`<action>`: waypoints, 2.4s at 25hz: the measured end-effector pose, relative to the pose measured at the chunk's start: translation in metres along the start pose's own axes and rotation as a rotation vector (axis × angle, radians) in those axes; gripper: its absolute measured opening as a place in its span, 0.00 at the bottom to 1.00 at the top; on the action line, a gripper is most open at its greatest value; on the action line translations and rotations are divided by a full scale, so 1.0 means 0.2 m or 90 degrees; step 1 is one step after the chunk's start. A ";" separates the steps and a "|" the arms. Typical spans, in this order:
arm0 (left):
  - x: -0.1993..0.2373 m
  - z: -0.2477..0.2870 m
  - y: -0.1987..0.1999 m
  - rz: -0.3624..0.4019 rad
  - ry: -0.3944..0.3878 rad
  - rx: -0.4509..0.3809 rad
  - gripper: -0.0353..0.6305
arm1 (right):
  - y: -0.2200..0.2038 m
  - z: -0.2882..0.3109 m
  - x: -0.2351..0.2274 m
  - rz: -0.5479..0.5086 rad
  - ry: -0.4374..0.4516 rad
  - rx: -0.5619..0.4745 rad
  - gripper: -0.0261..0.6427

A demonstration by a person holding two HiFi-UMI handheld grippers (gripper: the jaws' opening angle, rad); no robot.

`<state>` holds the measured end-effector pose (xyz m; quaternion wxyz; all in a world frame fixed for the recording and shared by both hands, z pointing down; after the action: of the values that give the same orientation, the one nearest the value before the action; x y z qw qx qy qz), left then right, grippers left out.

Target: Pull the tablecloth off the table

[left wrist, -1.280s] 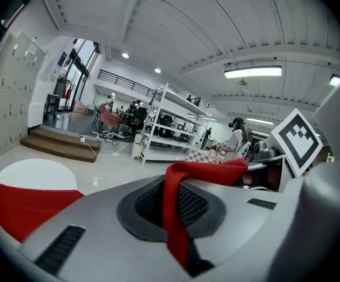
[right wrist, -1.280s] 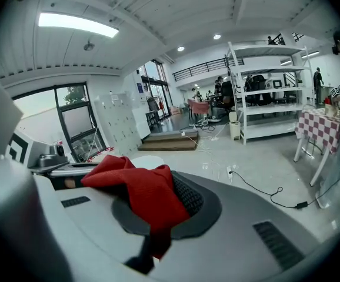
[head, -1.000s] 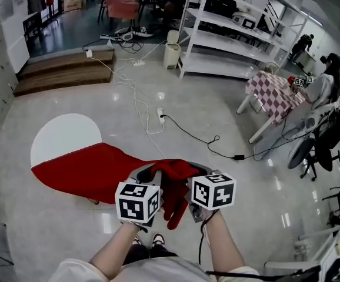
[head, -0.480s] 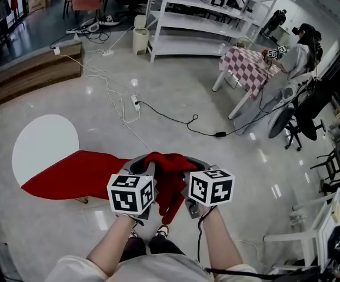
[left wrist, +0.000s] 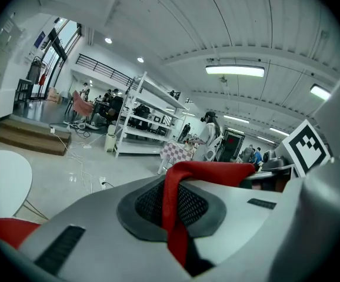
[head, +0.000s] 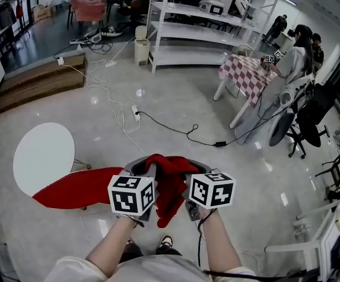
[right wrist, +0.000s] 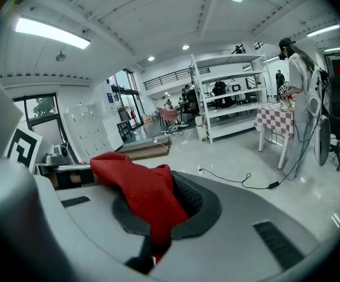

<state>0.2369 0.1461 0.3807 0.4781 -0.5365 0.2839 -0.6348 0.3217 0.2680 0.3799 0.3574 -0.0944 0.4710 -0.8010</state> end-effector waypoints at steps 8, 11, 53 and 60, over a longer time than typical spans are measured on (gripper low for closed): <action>-0.21 0.17 -0.07 0.016 0.041 0.014 0.08 | -0.01 -0.05 -0.26 0.002 0.044 -0.005 0.09; -0.26 0.21 -0.08 0.018 0.046 0.006 0.08 | -0.02 -0.08 -0.34 0.006 0.045 -0.010 0.09; -0.15 0.39 0.18 0.042 -0.051 -0.022 0.08 | 0.17 -0.07 -0.45 0.014 -0.104 -0.062 0.09; -0.11 0.32 0.17 0.037 -0.033 -0.026 0.08 | 0.13 -0.06 -0.38 -0.018 -0.062 -0.040 0.09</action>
<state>0.3084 0.1624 0.3588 0.4929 -0.5538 0.2998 -0.6005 0.3829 0.3182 0.3657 0.3652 -0.1517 0.4767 -0.7851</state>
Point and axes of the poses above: the fingertips, and each gripper's own axes: z forward along the fingers, x to its left, y out of its top, the point moved 6 cm from there along -z, backward along the fingers, and after that the axes turned 10 degrees about -y, right-handed, at the moved point
